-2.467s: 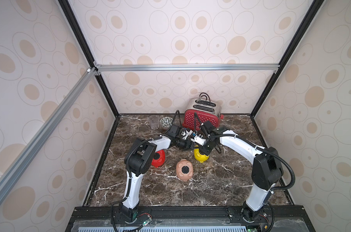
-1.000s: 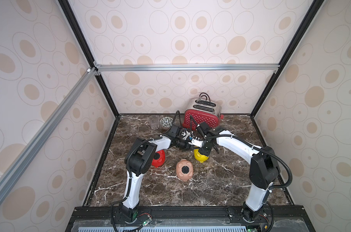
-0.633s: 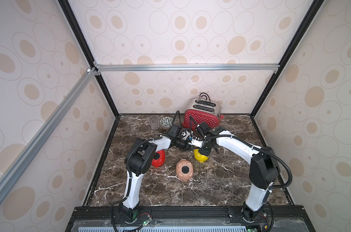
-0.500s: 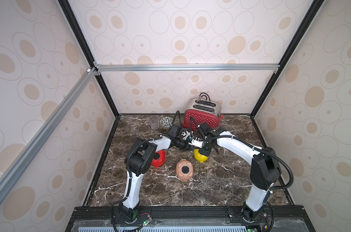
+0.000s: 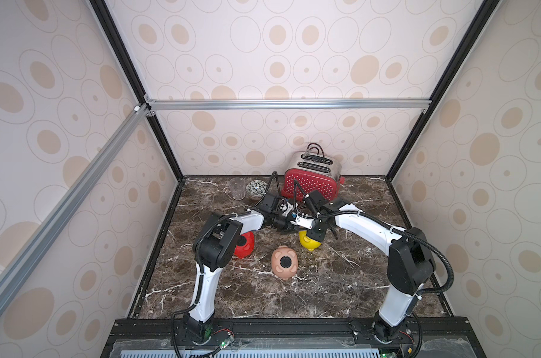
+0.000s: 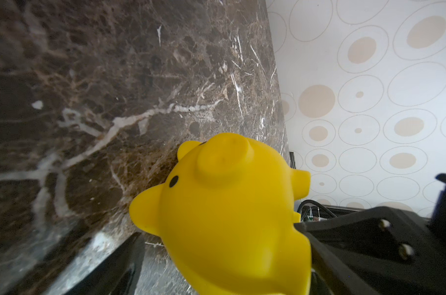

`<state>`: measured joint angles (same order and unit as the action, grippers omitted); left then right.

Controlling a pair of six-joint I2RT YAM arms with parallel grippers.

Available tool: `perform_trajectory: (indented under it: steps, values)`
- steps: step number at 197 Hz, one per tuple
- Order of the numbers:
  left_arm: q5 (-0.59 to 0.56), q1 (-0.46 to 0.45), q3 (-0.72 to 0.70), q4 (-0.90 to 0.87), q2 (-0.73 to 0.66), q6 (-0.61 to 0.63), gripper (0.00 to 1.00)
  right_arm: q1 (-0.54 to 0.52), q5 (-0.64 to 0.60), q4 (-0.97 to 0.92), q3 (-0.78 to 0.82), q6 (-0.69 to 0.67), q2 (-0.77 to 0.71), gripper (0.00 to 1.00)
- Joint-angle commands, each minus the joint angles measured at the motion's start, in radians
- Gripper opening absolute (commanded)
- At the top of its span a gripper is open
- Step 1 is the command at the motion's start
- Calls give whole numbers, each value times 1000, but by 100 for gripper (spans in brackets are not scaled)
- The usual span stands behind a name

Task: Close piggy banks
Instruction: Screw the knob on the piggy bank.

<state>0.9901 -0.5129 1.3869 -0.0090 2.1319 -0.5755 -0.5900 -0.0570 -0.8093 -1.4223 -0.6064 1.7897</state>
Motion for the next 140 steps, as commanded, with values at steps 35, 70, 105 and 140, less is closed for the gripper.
perform_trajectory:
  steps: [35, 70, 105, 140]
  values:
    - [-7, -4, 28, 0, 27, 8, 93, 1, 32, -19, 29, 53, 11, 0]
    - [-8, -6, 27, 6, 27, 5, 93, 5, 50, -18, 35, 72, 0, 0]
    - [-7, -6, 27, 9, 28, 0, 93, 6, 48, -19, 32, 93, 3, 0]
    - [-8, -6, 26, 11, 27, 0, 93, 9, 52, -17, 31, 112, 2, 0]
